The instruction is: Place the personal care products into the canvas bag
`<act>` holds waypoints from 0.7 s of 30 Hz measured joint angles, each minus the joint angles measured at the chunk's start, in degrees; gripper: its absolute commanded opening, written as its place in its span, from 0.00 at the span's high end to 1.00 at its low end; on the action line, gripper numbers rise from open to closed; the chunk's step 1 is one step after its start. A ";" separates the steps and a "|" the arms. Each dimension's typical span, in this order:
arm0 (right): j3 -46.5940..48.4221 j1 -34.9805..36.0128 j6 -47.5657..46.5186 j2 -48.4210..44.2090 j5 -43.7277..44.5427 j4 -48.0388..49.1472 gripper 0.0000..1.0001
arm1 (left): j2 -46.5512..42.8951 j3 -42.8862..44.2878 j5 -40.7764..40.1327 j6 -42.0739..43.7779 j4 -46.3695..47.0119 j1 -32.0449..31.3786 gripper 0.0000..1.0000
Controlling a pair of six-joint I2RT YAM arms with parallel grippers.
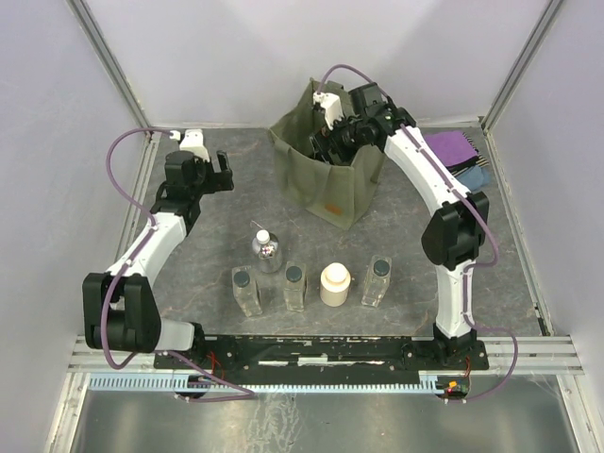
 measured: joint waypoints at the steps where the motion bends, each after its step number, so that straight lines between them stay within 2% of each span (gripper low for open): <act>1: -1.66 0.00 -0.44 -0.92 -0.87 -0.96 0.00 | 0.20 0.39 0.33 0.00 -0.02 0.00 0.00; 7: -9.73 0.04 -1.86 -4.90 -2.91 -4.63 0.00 | 0.52 4.31 2.71 0.50 -2.19 -1.20 0.00; 11: -13.64 0.11 -2.67 -7.34 -3.61 -5.90 0.00 | 0.24 7.30 3.28 2.16 -5.57 -4.26 0.01; 21: -15.96 0.22 -3.80 -12.55 -1.16 -6.95 0.00 | -6.80 11.54 5.38 4.26 -21.97 -7.93 0.00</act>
